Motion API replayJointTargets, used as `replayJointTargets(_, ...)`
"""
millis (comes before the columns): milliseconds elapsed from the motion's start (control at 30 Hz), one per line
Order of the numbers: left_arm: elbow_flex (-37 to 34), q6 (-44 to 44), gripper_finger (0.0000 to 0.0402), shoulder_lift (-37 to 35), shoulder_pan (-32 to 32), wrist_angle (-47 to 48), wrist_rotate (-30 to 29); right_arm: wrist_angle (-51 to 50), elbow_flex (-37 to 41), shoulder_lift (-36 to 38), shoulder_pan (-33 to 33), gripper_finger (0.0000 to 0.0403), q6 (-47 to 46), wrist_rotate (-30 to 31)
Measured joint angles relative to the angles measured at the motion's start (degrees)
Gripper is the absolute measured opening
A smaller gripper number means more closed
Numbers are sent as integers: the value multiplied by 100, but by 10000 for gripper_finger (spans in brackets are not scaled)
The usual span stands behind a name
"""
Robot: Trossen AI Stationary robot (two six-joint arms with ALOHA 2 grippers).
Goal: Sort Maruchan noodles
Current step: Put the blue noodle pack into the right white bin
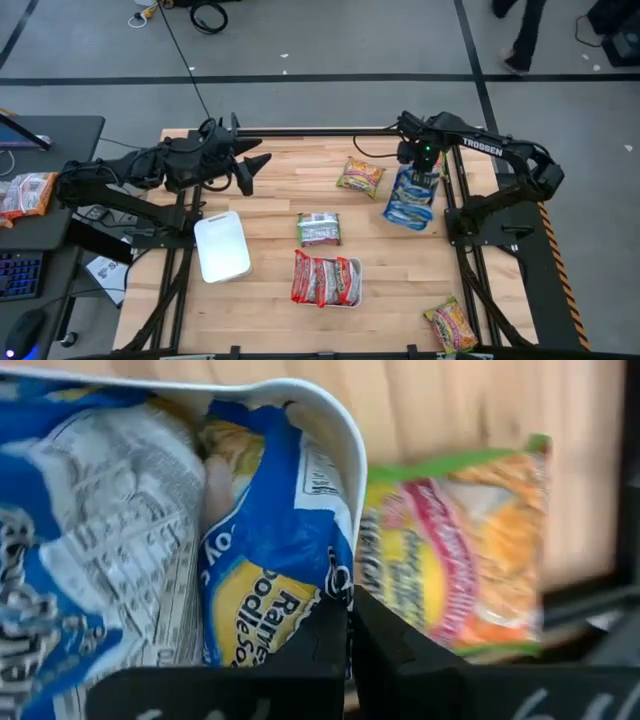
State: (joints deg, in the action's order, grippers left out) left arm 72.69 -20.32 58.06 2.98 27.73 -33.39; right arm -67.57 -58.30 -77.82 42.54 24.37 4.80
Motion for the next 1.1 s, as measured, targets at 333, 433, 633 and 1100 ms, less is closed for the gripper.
replayJointTargets(333,0,7,254,0,-4,-7,-2,0,0,0,-139,22,1223,301)
replayJointTargets(433,0,11,254,0,-4,-7,-2,-16,0,0,-372,42,1392,344)
replayJointTargets(633,0,44,254,0,-4,-7,-2,-311,-7,0,-908,44,1444,423)
replayJointTargets(1100,0,-2,254,0,0,-5,-2,-927,-7,0,-1792,5,257,-391)
